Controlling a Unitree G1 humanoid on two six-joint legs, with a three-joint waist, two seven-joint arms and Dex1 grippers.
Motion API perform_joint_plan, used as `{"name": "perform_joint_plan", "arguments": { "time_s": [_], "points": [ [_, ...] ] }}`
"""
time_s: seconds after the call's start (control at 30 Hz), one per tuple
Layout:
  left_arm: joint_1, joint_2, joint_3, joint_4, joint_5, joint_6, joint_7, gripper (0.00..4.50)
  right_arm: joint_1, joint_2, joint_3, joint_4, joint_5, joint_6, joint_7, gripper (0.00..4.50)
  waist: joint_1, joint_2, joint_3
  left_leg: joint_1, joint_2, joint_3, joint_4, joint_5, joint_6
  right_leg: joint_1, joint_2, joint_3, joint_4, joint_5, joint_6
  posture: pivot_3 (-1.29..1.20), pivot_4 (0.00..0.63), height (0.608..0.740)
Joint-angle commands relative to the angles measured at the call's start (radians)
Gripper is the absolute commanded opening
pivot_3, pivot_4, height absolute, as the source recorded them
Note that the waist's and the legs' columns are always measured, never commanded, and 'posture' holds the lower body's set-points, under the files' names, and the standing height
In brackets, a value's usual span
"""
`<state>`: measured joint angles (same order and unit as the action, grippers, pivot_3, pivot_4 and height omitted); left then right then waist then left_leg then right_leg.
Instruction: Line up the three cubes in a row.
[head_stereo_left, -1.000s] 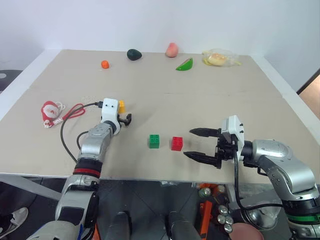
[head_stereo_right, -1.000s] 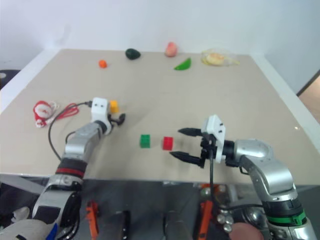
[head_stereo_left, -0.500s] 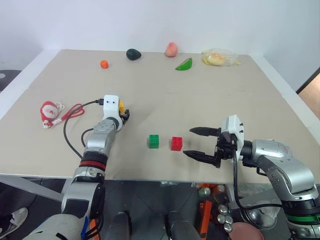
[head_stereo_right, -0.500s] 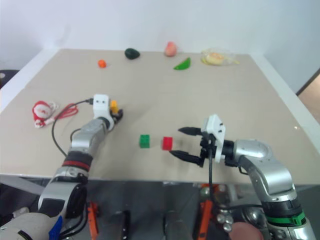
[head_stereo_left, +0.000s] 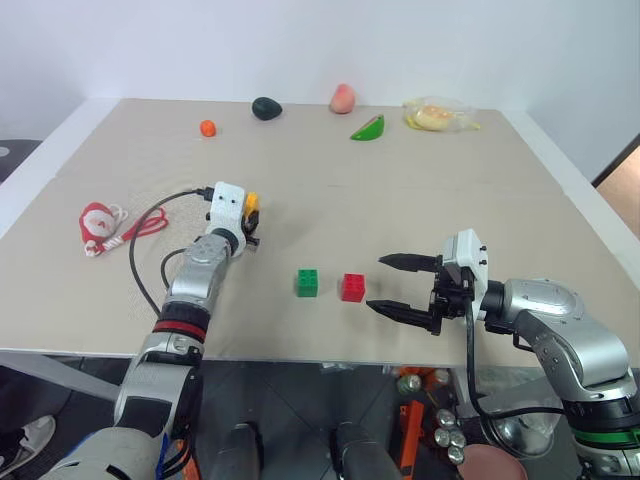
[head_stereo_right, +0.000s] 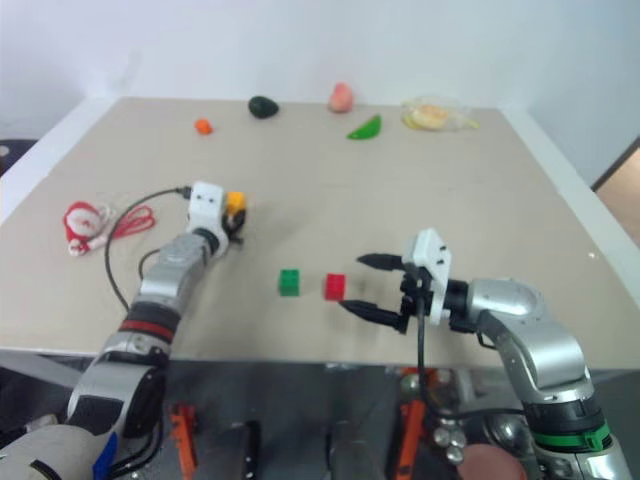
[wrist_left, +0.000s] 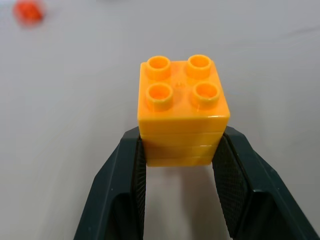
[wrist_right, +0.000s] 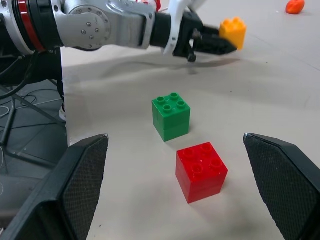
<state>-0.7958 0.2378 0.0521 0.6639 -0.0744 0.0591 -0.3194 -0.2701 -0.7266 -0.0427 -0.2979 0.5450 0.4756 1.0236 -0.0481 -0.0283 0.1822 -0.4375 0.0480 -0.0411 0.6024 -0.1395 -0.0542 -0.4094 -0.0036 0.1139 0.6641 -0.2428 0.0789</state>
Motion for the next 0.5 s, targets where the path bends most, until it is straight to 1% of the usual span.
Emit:
{"name": "perform_joint_plan", "arguments": {
  "time_s": [0.03,0.1,0.17,0.27,0.4,0.5],
  "points": [
    [0.021,0.074,0.011,-0.03,-0.062,-0.155,-0.229,1.3,0.004,-0.02,-0.046,-0.022,0.025,-0.006,0.013,4.5,0.0,0.0,0.0,0.0,0.0,0.0,0.0,0.0,0.0,0.0,0.0,0.0,0.0,0.0,0.0,0.0,0.15,0.74],
    [0.043,0.115,0.019,-0.026,-0.115,-0.23,-0.395,1.3,0.01,-0.024,-0.062,-0.028,0.046,0.005,0.017,4.5,0.0,0.0,0.0,0.0,0.0,0.0,-0.001,0.0,0.0,0.0,0.0,0.0,0.0,-0.001,-0.001,0.0,0.15,0.74],
    [0.064,0.147,0.03,-0.027,-0.177,-0.27,-0.553,1.3,0.015,-0.027,-0.08,-0.042,0.077,0.021,0.018,4.5,0.0,0.0,0.0,0.0,0.0,0.0,-0.001,0.0,0.0,0.0,0.0,0.0,0.0,-0.001,-0.001,0.0,0.15,0.74],
    [0.094,0.191,0.038,-0.029,-0.271,-0.267,-0.806,1.3,0.011,-0.02,-0.129,-0.068,0.153,0.057,0.008,4.5,0.0,0.0,0.0,0.0,0.0,0.0,-0.001,0.0,0.0,0.0,-0.001,0.0,0.0,-0.002,-0.002,0.0,0.15,0.74],
    [0.102,0.22,0.027,0.002,-0.307,-0.258,-0.994,1.3,-0.006,-0.005,-0.187,-0.107,0.26,0.106,-0.025,4.5,0.0,0.0,0.0,0.0,0.0,0.0,-0.001,0.0,0.0,0.0,-0.001,-0.001,0.0,-0.004,-0.006,0.0,0.15,0.74],
    [0.098,0.222,0.014,0.025,-0.302,-0.254,-1.071,1.3,0.001,-0.004,-0.199,-0.134,0.286,0.115,-0.045,4.5,0.0,0.0,0.0,0.0,0.0,-0.001,0.0,0.0,0.0,0.001,-0.001,-0.001,0.0,-0.004,-0.006,0.0,0.15,0.74]
  ]
}}
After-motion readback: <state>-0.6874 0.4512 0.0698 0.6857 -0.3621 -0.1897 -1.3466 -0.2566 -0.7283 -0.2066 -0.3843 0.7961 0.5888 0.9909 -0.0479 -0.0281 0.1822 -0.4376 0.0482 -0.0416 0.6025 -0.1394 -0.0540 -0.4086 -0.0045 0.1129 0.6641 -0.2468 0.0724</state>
